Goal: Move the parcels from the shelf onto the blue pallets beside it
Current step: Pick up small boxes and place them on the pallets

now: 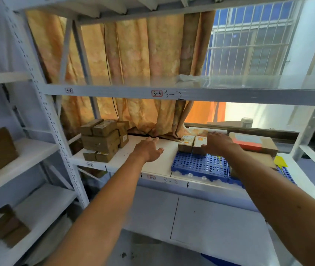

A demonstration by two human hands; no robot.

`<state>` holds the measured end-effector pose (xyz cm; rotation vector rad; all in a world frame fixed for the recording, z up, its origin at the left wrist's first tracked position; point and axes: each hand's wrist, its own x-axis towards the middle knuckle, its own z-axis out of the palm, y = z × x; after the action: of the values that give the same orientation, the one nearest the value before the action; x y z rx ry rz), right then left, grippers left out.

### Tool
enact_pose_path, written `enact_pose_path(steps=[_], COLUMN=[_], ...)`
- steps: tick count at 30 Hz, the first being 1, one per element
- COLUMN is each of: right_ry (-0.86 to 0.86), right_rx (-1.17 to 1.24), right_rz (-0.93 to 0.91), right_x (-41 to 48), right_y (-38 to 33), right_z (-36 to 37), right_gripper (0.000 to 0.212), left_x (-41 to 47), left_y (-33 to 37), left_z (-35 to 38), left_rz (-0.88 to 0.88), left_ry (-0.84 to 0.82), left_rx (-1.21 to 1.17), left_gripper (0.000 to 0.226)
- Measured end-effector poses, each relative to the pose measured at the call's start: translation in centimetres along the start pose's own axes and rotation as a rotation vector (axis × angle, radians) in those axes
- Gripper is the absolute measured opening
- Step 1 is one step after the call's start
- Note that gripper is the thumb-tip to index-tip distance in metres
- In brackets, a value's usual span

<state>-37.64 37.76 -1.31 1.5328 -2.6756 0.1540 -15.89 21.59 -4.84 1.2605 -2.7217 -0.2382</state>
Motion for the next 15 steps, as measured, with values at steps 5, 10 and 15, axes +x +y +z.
enact_pose_path(steps=[5, 10, 15], right_ry=[-0.024, 0.001, -0.022], right_rx=[-0.074, 0.004, 0.006], right_rz=[-0.014, -0.088, -0.147], right_x=[-0.8, -0.9, 0.0], right_y=[-4.6, -11.0, -19.0], right_z=[-1.5, -1.6, -1.2], right_gripper=[0.059, 0.058, 0.069], left_x=[-1.9, -5.1, -8.1], left_y=[-3.9, -8.8, -15.7], left_z=[-2.9, -5.7, -7.9], left_rz=[-0.064, -0.108, -0.169], left_ry=[0.037, 0.059, 0.052], left_rx=[-0.001, -0.011, 0.042], left_gripper=[0.07, 0.067, 0.065])
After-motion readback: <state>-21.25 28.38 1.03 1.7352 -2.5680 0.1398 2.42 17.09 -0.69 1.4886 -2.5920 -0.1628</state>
